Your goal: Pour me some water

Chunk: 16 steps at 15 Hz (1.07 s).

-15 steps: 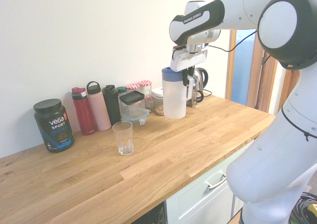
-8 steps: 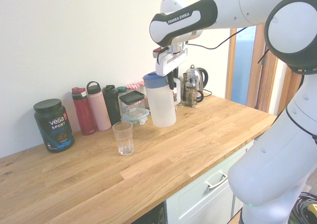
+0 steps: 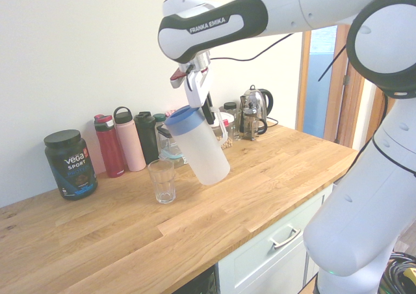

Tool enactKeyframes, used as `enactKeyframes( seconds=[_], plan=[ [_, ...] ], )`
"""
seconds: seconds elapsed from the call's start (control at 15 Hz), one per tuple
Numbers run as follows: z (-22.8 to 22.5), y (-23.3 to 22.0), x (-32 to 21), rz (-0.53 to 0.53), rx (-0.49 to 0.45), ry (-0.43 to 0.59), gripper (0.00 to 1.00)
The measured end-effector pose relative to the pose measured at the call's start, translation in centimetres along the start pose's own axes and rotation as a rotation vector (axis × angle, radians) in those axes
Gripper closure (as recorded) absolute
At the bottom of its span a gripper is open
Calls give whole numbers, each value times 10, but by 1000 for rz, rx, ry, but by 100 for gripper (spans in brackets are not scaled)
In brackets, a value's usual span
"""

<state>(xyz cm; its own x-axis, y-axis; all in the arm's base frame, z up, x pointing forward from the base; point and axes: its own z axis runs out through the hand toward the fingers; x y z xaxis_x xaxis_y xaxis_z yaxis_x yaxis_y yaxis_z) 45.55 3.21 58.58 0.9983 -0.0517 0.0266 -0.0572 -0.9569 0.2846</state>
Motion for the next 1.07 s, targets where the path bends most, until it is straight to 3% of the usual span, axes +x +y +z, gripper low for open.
enactKeyframes(
  seconds=[0.47,1.07],
  plan=[
    [16,-47,9,-204,-170,-47,100],
    [57,-64,29,-305,-364,-140,100]
  ],
)
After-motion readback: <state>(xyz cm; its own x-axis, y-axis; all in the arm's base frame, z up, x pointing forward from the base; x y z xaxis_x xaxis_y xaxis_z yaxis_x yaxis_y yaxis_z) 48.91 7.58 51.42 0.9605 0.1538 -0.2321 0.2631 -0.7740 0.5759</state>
